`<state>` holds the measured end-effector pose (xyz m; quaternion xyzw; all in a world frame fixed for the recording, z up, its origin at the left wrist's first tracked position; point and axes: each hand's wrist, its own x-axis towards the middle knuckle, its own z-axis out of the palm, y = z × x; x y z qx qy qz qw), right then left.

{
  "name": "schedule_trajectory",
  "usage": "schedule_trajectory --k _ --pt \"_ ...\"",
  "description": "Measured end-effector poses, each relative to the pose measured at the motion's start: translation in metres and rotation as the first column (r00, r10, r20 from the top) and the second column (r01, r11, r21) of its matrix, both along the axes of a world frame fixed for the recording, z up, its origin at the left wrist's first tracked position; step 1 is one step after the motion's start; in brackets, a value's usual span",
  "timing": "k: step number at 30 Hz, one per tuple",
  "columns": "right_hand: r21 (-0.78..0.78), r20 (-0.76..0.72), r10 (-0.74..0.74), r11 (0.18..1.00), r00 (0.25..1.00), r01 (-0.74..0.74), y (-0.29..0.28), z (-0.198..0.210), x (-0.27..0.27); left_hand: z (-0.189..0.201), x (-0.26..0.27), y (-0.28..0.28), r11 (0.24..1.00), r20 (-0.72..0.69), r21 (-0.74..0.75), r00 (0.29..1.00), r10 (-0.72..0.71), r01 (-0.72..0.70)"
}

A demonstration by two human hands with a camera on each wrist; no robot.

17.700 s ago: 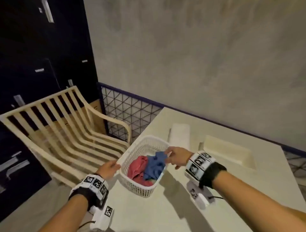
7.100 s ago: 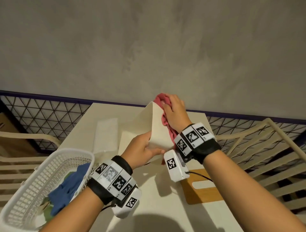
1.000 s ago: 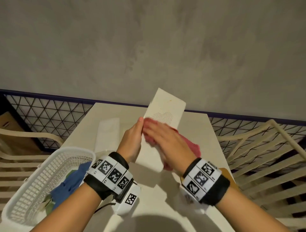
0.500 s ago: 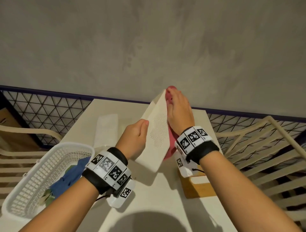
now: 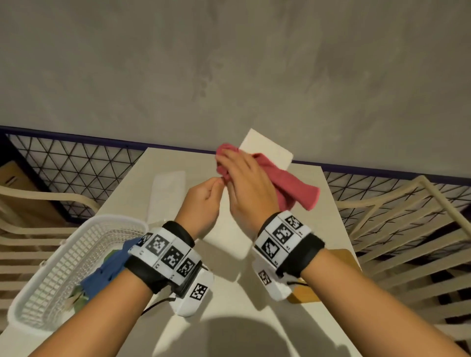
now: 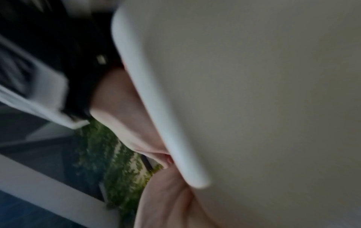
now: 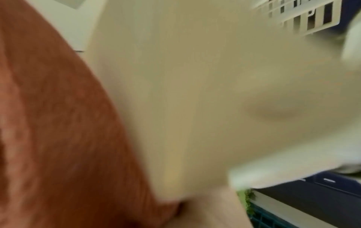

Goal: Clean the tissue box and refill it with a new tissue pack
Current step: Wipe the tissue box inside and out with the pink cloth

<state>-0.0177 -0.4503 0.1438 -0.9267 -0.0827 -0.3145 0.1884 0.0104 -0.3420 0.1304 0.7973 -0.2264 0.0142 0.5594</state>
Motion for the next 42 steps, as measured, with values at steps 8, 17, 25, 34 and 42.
schedule_trajectory --k 8,17,25,34,42 --pt "-0.049 -0.035 0.000 0.999 0.999 -0.002 -0.017 0.002 -0.012 0.019 0.012 0.000 0.892 -0.490 -0.444 0.856 -0.167 -0.080" --pt "-0.321 -0.051 0.284 0.903 0.958 -0.285 -0.005 -0.032 -0.035 0.021 0.025 -0.001 0.875 -0.388 -0.436 0.921 0.026 -0.209" --pt "0.420 0.047 -0.090 0.905 0.995 0.062 -0.030 0.003 0.005 0.019 -0.006 -0.009 0.977 -0.132 -0.201 0.990 0.043 -0.069" --pt "0.774 0.226 -0.075 0.619 0.971 -0.132 -0.004 0.005 -0.023 0.014 -0.008 -0.009 0.899 -0.067 -0.435 0.998 0.014 -0.041" --pt "0.881 -0.023 0.065 0.474 0.998 -0.011 -0.023 0.005 -0.019 0.026 0.014 0.000 0.919 -0.258 -0.267 0.897 -0.359 0.291"
